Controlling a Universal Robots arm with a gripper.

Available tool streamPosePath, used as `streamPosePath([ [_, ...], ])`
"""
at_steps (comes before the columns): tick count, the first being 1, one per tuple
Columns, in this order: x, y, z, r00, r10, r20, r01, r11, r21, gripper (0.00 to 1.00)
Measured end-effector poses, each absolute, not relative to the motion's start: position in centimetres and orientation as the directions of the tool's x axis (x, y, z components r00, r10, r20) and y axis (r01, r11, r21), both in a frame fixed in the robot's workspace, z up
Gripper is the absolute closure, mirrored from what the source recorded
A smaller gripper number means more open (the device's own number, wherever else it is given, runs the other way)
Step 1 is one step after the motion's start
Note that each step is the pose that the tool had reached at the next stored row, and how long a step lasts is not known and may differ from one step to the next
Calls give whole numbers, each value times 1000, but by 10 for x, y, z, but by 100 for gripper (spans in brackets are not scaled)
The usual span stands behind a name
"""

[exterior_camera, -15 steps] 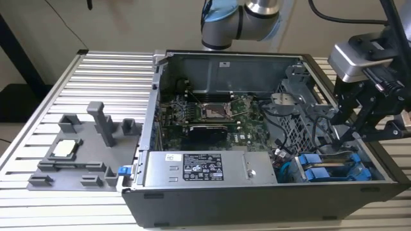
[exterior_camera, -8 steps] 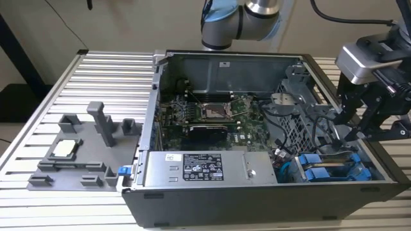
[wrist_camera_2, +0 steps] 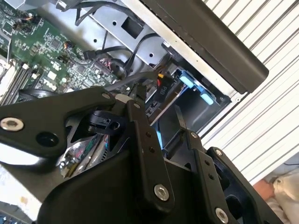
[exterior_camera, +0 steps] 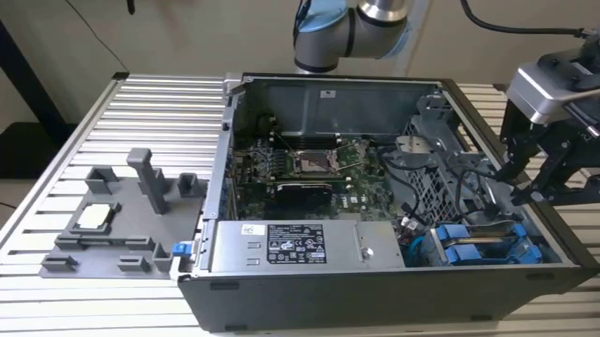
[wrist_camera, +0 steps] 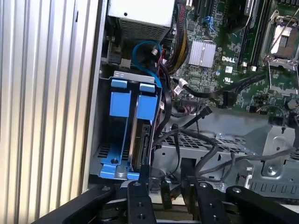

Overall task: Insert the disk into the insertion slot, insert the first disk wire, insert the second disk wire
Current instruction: 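Insert the disk into the insertion slot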

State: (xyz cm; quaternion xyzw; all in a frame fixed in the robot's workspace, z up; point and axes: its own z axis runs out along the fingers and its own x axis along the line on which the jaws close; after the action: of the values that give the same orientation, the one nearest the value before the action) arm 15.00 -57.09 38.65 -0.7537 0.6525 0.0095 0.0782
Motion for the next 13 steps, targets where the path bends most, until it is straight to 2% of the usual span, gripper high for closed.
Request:
streamPosePath([
  [13, 164, -571, 388, 198, -973, -123, -977, -185, -105, 60],
])
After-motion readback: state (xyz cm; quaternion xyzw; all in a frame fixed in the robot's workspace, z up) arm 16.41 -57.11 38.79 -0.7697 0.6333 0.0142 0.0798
